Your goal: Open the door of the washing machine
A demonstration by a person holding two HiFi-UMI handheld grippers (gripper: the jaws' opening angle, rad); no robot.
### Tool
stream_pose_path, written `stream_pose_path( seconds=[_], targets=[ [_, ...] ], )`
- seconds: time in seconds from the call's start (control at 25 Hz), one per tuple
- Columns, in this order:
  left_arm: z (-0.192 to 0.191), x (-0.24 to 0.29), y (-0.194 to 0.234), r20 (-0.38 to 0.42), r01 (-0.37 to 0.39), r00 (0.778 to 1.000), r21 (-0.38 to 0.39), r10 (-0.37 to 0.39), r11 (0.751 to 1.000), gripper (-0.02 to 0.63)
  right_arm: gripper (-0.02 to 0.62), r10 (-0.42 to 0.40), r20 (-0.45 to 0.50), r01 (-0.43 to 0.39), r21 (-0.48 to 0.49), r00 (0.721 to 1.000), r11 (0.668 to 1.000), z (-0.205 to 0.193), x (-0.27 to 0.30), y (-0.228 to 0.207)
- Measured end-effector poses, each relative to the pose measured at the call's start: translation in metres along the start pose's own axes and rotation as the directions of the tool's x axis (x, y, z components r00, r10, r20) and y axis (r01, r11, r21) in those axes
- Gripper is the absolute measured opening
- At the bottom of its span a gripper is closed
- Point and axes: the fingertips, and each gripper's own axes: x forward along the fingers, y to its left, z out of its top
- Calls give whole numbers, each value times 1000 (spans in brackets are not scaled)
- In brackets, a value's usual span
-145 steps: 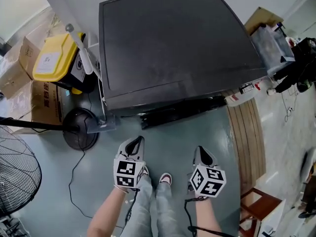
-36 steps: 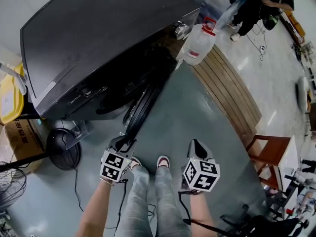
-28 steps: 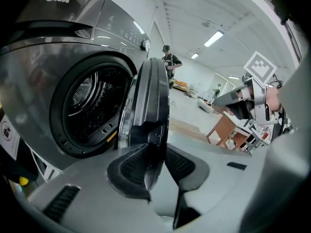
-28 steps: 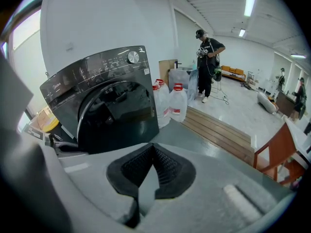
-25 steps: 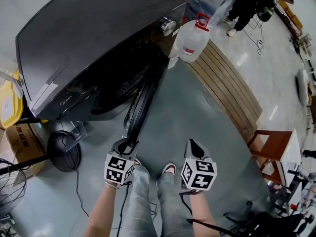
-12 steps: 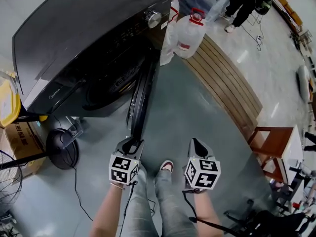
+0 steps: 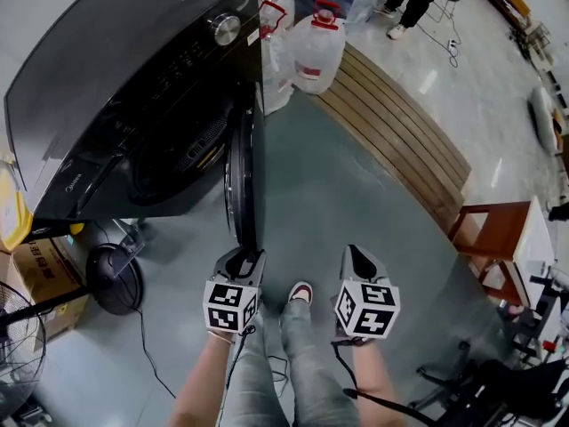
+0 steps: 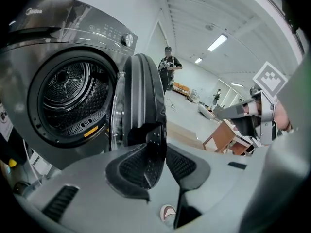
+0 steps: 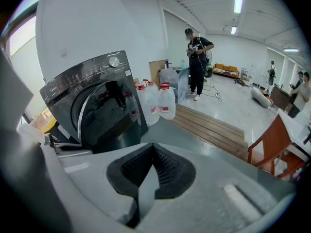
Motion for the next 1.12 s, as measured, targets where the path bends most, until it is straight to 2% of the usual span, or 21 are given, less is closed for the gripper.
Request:
stream_pose_path(
  seconds=[0.36, 0.84, 1.12],
  targets=[
    [4, 21, -34, -40, -31, 999, 6, 32, 999, 117, 5, -64, 13, 63, 101, 998, 993, -13, -15, -48],
    [17, 53, -77, -28, -29, 999, 15, 29, 999, 117, 6, -141, 7, 138, 159, 990, 977, -29, -34, -118],
    [25, 72, -100, -54, -28, 998, 11, 28, 1000, 120, 6, -192, 18, 184, 203, 981, 962, -28, -49, -160]
  ],
)
